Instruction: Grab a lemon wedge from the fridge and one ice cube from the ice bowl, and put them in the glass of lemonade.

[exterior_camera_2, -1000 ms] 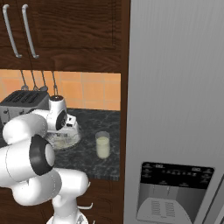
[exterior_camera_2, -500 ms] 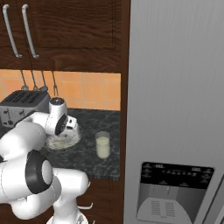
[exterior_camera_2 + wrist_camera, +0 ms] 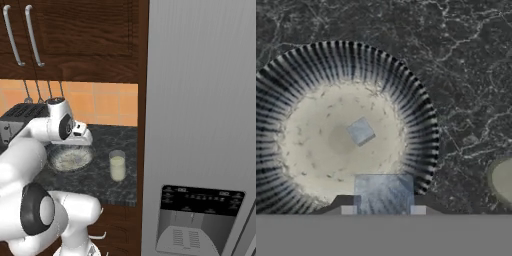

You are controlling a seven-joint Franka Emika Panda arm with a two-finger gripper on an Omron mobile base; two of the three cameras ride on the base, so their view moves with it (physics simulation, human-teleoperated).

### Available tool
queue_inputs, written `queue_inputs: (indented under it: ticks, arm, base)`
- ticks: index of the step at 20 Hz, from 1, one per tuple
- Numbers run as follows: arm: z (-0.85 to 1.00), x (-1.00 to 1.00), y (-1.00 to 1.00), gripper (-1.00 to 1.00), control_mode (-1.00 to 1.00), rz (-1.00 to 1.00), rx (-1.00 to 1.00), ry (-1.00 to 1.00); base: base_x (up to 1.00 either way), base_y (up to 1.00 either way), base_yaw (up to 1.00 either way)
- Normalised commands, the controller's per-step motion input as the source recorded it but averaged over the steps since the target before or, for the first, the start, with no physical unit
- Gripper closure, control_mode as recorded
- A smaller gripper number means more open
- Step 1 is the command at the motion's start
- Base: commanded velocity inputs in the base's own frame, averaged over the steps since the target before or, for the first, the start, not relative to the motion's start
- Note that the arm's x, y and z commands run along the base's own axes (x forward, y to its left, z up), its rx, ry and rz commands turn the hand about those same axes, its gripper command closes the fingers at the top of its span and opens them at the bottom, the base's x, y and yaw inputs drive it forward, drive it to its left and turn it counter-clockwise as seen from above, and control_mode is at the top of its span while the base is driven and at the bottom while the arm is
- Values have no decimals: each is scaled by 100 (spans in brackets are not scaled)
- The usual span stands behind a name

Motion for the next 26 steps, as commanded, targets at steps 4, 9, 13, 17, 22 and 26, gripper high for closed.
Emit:
queue_inputs:
  ticks: [4, 9, 13, 17, 22, 26]
  arm:
    - [44, -18, -92, 100, -100, -18, -6, 2]
    - [25, -33, -98, 100, -100, -18, 1, -1]
    - [-10, -26, -61, 100, -100, -12, 13, -12]
    - [0, 0, -56, 100, -100, -15, 11, -10]
    - [0, 1, -34, 100, -100, -17, 7, -1]
    - [-1, 16, 0, 100, -100, -1, 0, 3]
  base:
    - [0, 0, 0]
    - [0, 0, 0]
    - [0, 0, 0]
    - [0, 0, 0]
    - [0, 0, 0]
    - [0, 0, 0]
